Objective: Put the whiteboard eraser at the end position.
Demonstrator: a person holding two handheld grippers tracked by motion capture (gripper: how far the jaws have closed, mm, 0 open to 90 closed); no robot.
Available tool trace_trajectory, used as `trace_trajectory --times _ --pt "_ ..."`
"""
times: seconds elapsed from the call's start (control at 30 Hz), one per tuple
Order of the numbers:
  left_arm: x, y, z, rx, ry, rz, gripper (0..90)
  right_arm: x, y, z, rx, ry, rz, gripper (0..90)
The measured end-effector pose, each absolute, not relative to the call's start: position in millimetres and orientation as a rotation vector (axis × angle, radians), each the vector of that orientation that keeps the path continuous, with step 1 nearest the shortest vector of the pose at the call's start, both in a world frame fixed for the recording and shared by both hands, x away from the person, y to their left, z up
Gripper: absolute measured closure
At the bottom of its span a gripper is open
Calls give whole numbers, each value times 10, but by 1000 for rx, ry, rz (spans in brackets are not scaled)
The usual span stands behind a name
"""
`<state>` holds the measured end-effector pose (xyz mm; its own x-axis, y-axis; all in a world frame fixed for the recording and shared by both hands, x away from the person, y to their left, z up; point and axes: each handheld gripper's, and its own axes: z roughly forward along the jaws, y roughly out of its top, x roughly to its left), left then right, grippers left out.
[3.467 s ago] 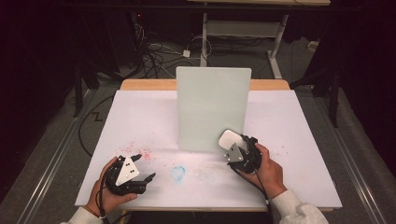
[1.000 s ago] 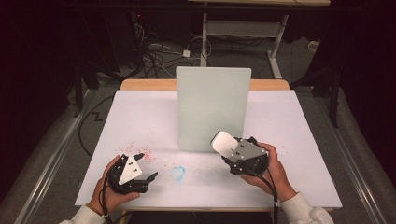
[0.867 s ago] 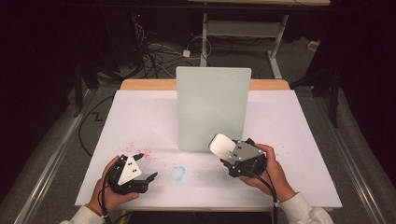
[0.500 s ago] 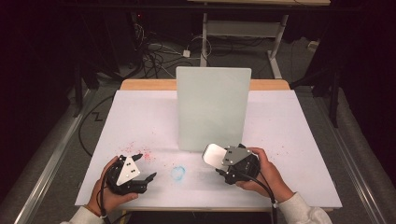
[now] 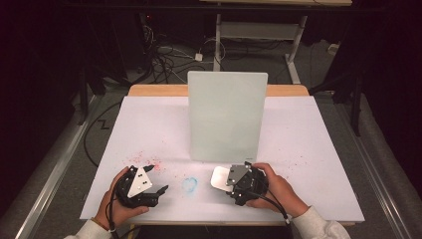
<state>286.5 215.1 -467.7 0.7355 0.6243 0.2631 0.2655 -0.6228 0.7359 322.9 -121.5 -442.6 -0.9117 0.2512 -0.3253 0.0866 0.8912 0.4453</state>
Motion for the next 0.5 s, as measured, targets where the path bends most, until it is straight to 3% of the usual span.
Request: trace_trajectory --times 0.5 --pt "2859 2162 -4674 2238 666 670 213 3222 -1106 -4539 235 2687 646 304"
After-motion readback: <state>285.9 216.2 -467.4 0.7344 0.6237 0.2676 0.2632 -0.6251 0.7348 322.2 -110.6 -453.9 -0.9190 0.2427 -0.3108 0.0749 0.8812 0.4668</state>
